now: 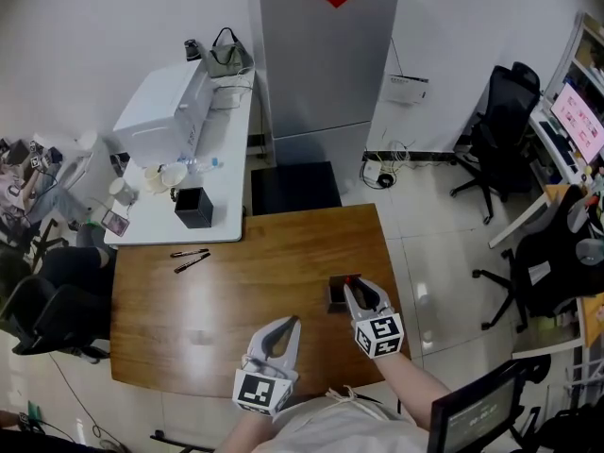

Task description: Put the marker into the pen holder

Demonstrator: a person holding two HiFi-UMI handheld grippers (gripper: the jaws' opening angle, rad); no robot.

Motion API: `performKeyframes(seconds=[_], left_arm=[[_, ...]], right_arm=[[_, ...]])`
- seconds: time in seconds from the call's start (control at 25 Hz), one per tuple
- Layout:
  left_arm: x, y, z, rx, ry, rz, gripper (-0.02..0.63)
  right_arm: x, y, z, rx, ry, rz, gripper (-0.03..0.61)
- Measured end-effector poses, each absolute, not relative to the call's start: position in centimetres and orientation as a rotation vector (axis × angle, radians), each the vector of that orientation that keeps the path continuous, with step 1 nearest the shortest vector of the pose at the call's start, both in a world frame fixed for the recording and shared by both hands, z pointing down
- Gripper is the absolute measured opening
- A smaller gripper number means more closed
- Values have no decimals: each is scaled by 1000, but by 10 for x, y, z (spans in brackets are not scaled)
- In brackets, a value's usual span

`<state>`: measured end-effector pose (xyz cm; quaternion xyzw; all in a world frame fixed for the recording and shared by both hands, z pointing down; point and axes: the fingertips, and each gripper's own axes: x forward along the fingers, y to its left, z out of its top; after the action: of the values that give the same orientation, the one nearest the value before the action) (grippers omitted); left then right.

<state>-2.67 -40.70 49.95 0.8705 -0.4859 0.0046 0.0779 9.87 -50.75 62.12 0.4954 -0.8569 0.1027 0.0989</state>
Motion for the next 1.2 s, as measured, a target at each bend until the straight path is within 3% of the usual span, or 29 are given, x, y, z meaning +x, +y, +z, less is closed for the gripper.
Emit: performKeyframes(seconds=[0.12,0.36,0.48,0.64,1.2], left_arm=[[-25,-412,498,2630,-1444,6,11],[-16,-417,497,2651,-1408,-5,11],[-10,-417,495,2657,-1400,2,11],[-4,-415,492,2671,-1393,1,11],[-16,-394,451,2729,-1413,-116,11]], right_arm=[[97,-506,621,1449,-2535,296,138],[110,-502,613,1481,-2523,275,149],[119,-502,608,1501,-2499,260,123],[128,-497,602,1499,-2472,242,3],[103,-411,445,1606,-2652,-65,3]])
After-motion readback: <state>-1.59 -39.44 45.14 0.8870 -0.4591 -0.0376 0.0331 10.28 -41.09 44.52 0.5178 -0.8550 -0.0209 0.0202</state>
